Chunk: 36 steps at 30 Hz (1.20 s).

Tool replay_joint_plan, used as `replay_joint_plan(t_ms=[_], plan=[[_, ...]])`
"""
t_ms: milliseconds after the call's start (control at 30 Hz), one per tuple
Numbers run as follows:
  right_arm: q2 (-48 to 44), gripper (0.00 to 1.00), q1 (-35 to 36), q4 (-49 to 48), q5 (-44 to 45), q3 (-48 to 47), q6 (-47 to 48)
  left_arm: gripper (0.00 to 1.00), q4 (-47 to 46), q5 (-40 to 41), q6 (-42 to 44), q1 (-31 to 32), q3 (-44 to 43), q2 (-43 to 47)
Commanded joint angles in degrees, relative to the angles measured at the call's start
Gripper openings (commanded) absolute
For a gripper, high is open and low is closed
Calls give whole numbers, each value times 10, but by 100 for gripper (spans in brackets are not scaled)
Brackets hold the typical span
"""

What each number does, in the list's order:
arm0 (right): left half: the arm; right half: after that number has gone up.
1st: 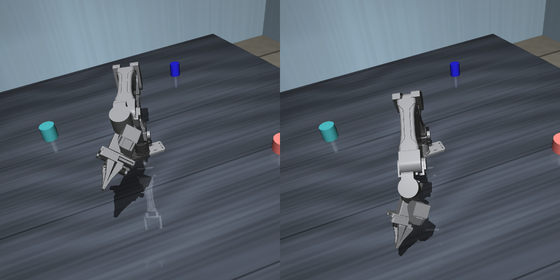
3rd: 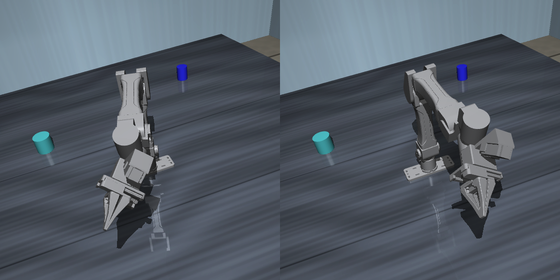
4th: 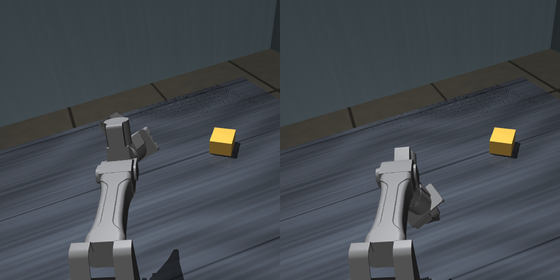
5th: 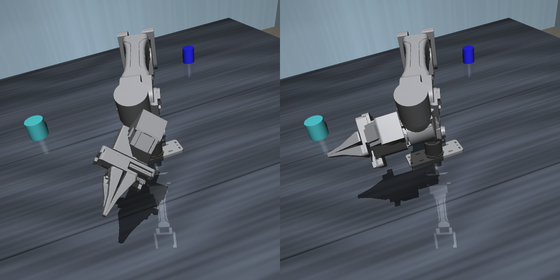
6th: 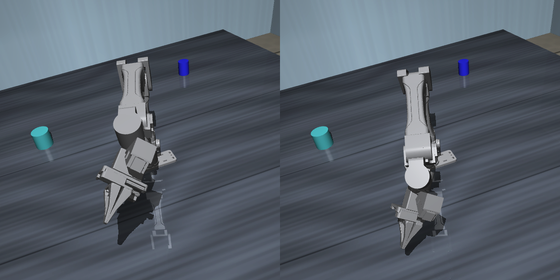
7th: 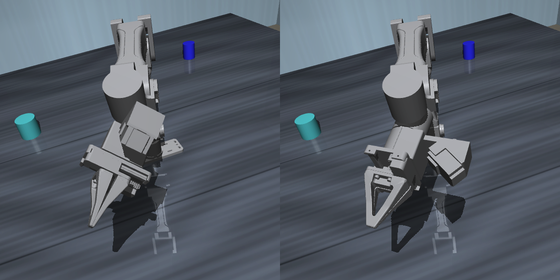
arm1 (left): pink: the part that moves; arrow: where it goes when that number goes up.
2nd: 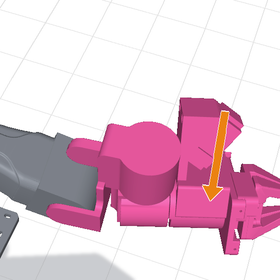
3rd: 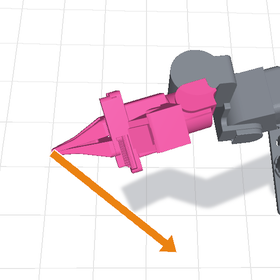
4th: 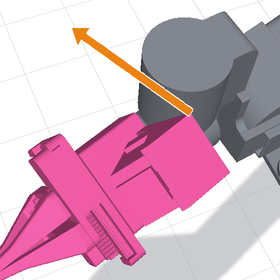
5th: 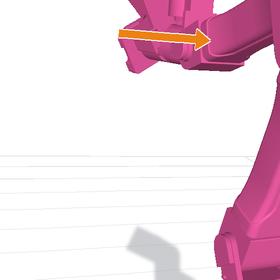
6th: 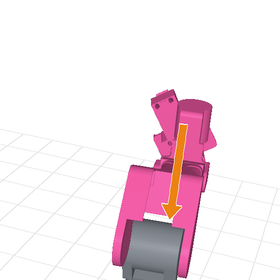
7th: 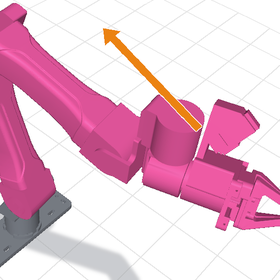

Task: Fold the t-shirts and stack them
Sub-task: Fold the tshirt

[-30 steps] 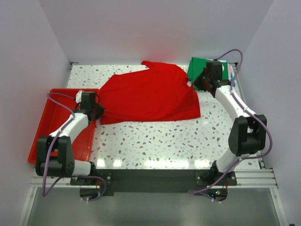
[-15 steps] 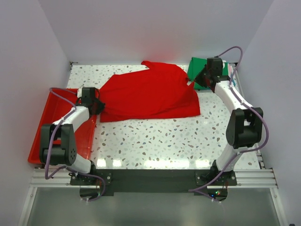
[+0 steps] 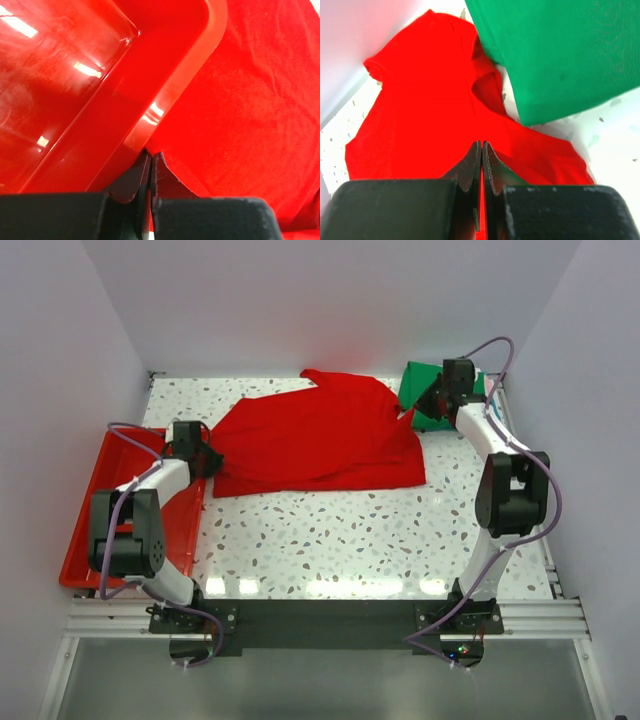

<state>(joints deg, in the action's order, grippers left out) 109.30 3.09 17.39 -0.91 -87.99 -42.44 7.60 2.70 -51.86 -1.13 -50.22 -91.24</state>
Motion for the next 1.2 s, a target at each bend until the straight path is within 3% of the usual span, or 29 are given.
replay_joint_plan(t_ms=[0,300,400,533,600,633,733,900,1167], plan=[[3,0,-1,-35,-8,-32,-5,0,-14,20,7,-15,-18,-14],[20,0,-2,-54,-29,-42,-19,0,-19,15,6,-26,-22,-19],[22,0,-2,-60,-35,-48,-21,6,-28,13,9,-26,-19,-11],[29,0,-1,-61,-44,-75,-21,29,-26,12,7,-26,-23,-10],[36,0,0,-61,-50,-86,-18,36,-28,12,5,-26,-17,-9],[38,0,0,-60,-56,-97,-17,45,-30,11,4,-26,-14,-5],[54,0,4,-49,-64,-127,-6,56,-41,6,3,-25,-1,6],[86,0,27,-17,-63,-164,17,57,-31,24,3,-8,15,35],[140,0,48,9,-32,-189,16,44,16,107,-18,57,21,46]])
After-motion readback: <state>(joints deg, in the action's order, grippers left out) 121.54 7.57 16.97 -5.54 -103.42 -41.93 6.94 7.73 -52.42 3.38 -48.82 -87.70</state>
